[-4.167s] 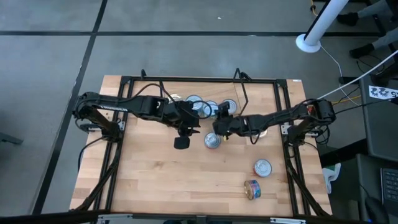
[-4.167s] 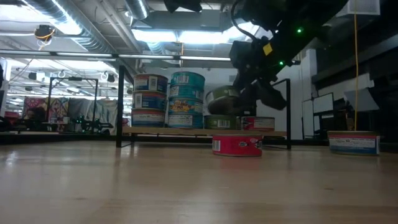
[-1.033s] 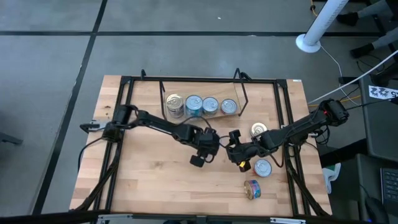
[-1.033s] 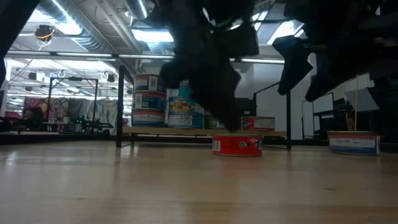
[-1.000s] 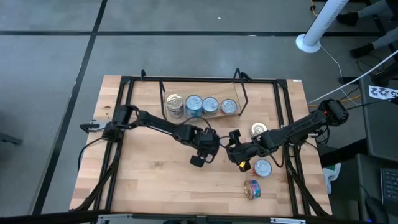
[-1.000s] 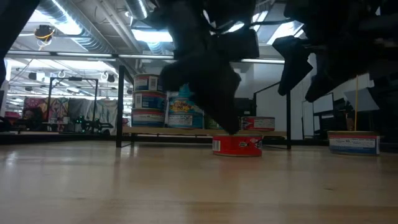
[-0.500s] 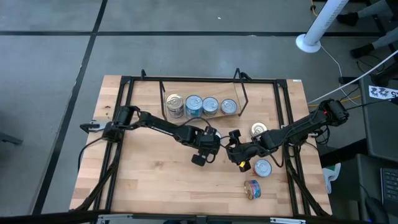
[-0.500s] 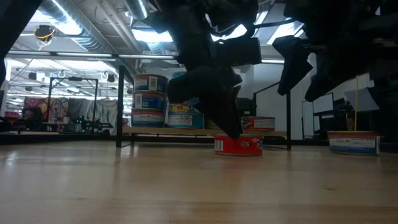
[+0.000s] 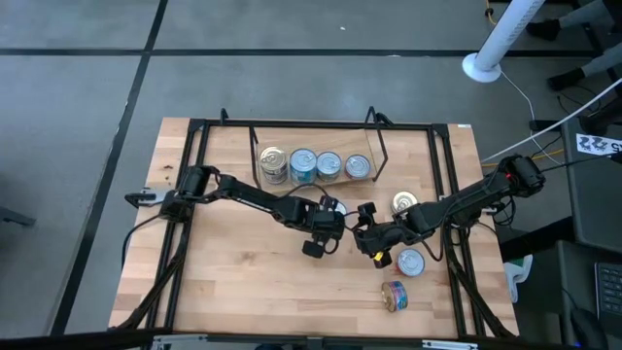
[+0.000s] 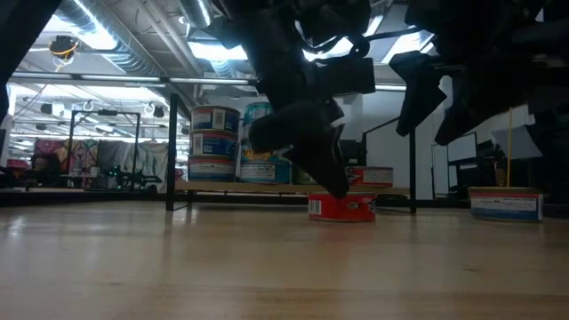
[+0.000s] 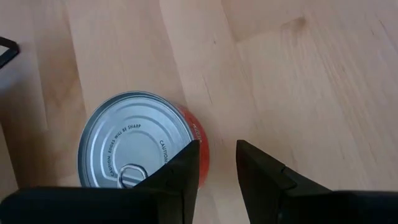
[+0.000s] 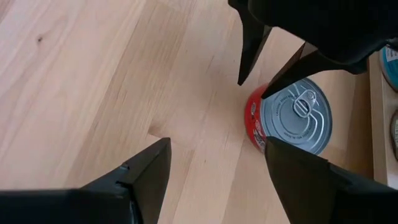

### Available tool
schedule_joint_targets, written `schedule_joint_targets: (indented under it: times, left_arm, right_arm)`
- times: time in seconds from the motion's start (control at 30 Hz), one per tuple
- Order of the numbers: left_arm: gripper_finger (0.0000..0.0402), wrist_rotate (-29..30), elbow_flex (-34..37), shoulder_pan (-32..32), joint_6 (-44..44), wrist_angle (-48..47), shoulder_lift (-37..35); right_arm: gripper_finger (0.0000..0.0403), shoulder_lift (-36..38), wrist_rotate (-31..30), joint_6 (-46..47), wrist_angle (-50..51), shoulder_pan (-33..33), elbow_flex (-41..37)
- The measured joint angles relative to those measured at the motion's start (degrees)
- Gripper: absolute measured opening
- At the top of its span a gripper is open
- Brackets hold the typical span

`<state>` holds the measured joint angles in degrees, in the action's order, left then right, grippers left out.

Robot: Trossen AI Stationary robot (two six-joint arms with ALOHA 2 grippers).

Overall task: Stack canned seafood by type on shelf
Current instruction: Stack the top red tuna can on top of the other red tuna can on the shelf

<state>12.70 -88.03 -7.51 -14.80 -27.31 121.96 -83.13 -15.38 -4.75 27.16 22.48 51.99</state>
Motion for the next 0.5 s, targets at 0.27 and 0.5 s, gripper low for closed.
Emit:
schedule_joint_targets:
  times: [0.27,0.5]
  left_arm:
    - [0.0100,2.5,0.0,0.0,1.0,1.2,-0.2]
    - [0.0100,2.7,0.0,0.1,0.9,1.2,-0.3]
  right_arm:
    - [0.0257,0.0,0.0,0.0,-0.1,0.0,0.0]
    - [0.0257,0.0,0.0,0.0,0.0,0.0,0.0]
